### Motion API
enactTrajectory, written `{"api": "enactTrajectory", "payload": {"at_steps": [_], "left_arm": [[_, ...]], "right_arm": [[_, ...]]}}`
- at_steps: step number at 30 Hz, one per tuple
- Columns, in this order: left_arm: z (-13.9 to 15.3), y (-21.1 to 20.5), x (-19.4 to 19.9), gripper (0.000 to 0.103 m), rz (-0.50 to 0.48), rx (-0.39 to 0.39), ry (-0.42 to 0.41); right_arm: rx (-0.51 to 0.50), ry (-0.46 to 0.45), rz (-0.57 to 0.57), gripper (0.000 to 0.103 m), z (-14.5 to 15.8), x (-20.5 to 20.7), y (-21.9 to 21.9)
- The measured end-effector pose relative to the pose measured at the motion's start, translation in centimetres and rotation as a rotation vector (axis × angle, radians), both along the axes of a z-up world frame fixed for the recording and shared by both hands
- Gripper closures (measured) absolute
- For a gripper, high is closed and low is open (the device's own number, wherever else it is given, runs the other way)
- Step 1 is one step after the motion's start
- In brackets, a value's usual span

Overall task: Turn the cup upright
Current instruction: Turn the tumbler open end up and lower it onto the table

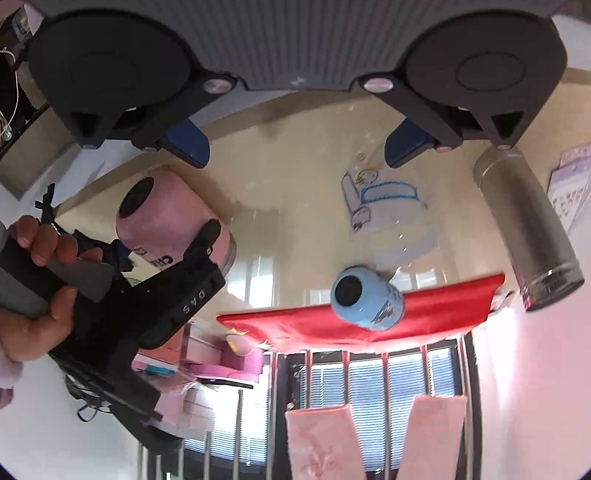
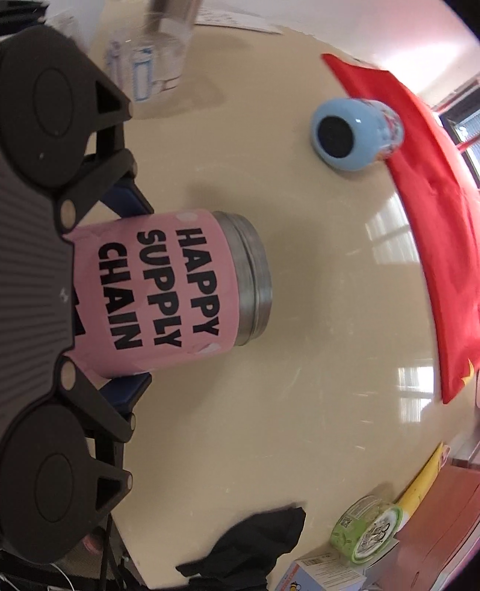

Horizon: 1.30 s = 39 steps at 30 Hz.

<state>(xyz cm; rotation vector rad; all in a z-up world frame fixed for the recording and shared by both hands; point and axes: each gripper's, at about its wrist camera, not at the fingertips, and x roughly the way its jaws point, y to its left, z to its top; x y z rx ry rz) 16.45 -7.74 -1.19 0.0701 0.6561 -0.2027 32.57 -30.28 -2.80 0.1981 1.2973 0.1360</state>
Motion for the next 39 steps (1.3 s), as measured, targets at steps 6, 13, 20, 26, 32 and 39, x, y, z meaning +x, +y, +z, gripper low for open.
{"api": "enactTrajectory", "payload": {"at_steps": [6,13,20,26,32,39], "left_arm": [[-0.2,0.3,-0.1,0.000,0.010,-0.016,0.005],[0.0,0.3,-0.1,0.000,0.016,-0.019,-0.002],[0.3,0.5,0.0,0.000,0.039,-0.039,0.001],[0.3,0.6,0.4,0.000,0.080,-0.050,0.013],[0.2,0.9,1.0,0.000,0.116,-0.061,0.036],[0.2,0.9,1.0,0.000,0.125,-0.061,0.036]], "right_arm": [[-0.045,-0.026,0.030,0.016,0.2,-0.8,0.9],[-0.067,-0.045,0.115,0.002,0.6,-0.5,1.5],[-0.069,-0.143,0.222,0.000,3.4,-2.4,0.8],[-0.163,-0.140,0.343,0.000,3.7,-1.3,2.5],[-0.170,-0.106,0.300,0.000,2.2,1.5,3.2],[-0.102,-0.008,0.264,0.020,0.0,3.7,2.7]]}}
